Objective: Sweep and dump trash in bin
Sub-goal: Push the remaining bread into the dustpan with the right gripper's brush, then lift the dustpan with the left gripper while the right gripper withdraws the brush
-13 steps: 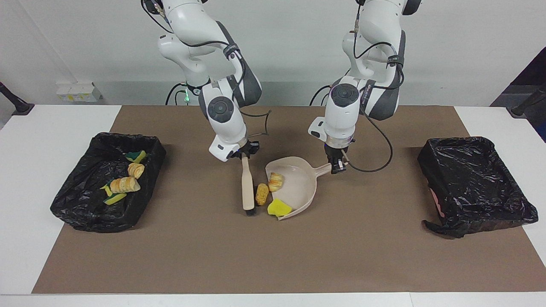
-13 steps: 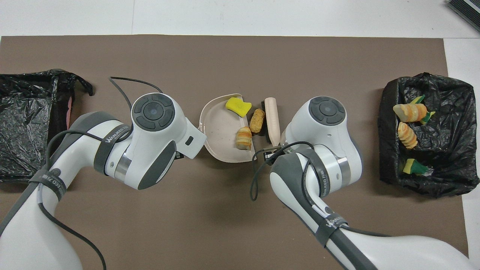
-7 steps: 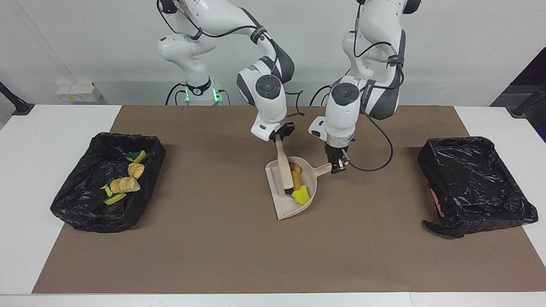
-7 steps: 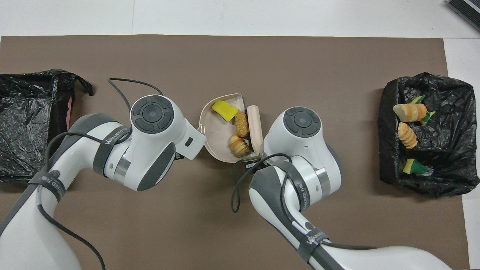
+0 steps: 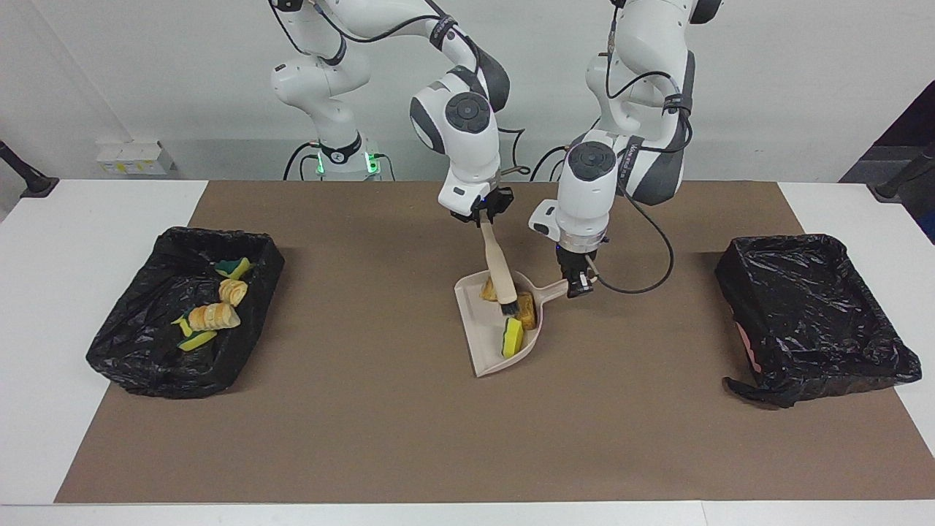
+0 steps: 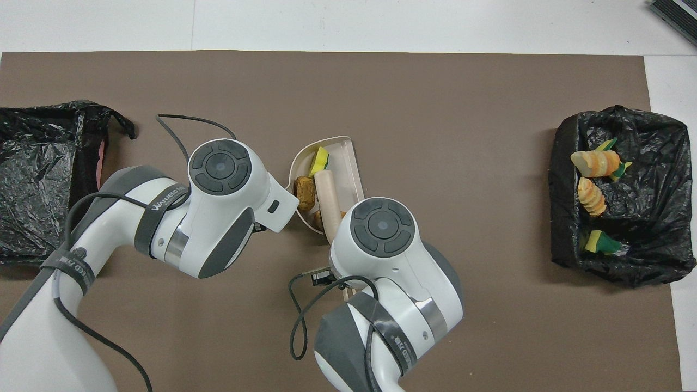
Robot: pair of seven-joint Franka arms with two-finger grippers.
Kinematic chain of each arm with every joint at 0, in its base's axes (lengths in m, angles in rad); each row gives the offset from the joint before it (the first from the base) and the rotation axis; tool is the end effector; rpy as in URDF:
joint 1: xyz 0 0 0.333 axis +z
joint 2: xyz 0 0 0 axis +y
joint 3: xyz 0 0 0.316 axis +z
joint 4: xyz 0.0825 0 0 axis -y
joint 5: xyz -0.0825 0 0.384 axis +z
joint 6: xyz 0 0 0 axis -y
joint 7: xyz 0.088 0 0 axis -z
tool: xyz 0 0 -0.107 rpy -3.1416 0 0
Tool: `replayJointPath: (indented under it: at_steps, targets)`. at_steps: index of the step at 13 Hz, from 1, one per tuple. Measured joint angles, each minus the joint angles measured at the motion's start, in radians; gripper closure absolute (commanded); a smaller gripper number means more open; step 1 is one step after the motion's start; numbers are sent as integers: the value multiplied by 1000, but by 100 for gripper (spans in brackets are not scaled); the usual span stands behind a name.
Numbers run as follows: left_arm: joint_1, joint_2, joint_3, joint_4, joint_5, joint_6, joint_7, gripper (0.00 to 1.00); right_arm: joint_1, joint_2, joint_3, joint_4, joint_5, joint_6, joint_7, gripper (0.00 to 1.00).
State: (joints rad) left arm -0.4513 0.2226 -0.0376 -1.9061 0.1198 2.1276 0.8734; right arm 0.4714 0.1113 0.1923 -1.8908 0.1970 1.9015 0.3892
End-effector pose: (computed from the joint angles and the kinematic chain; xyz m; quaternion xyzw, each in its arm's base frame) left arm 0.5395 -0.2799 0.3829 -0.7560 0.6529 0.0093 0.0457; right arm 0.4480 0.3647 0.4397 -0.9886 -0.0997 0.0939 0.0633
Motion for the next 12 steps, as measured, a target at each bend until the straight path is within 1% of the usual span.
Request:
replayJointPath:
  at_steps: [2, 4, 6, 8, 9, 12]
  targets:
    - [1, -1, 2, -11, 0, 22, 0, 100, -8, -33, -4, -6, -1, -55, 21, 100]
    - [8, -6, 4, -41, 0, 70, 11, 100, -5, -61, -1, -29, -10, -93, 71, 100]
    - [27, -11, 3, -63, 0, 100, 42, 100, 12, -97, 5, -76, -12, -96, 138, 100]
    - [45, -12, 4, -64, -3, 104, 63, 100, 49, -140, 9, -139, -14, -73, 210, 100]
    - [57, -13, 4, -64, -14, 105, 80, 100, 69, -158, 9, -162, -14, -62, 243, 100]
    - [110, -12, 6, -67, -128, 123, 233, 100, 142, -184, 11, -187, -14, -43, 367, 100]
